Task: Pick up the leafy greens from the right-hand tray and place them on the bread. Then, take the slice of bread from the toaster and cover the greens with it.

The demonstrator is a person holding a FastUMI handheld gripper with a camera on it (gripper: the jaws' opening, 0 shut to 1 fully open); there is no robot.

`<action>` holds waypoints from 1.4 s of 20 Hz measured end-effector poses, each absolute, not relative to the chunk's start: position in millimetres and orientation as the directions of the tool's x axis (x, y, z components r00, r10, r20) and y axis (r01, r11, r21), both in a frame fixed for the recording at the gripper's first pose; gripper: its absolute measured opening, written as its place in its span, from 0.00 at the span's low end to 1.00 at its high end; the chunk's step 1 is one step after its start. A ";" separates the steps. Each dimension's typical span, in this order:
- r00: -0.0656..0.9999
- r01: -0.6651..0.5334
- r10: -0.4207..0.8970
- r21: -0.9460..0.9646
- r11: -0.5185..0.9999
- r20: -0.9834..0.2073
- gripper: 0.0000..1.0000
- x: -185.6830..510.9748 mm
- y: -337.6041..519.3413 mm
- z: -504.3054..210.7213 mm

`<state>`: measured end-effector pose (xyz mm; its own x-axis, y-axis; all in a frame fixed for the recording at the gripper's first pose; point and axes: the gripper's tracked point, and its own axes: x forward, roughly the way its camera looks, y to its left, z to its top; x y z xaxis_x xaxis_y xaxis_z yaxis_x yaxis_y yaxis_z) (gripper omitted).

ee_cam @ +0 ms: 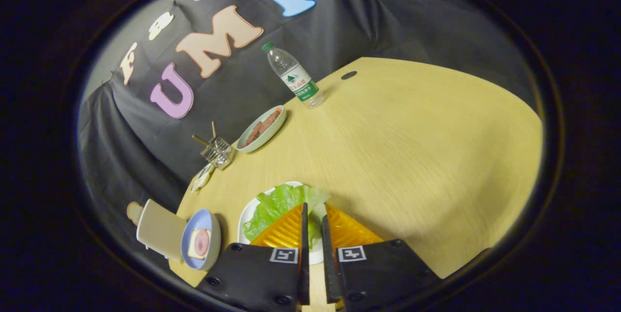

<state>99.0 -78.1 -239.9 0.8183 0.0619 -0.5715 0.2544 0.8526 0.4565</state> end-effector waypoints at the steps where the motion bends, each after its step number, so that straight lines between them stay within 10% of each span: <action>1: 0.821 0.252 0.059 0.453 0.855 -0.567 0.21 96.3 -80.6 -234.3; 3: 0.829 0.250 0.067 0.476 0.843 -0.555 0.05 99.0 -75.7 -234.3; 28: 0.943 0.001 0.198 0.598 0.801 -0.267 0.05 90.3 14.8 -105.9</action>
<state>90.3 14.8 -105.9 0.9430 0.1985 -0.2670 0.0008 0.8013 0.5983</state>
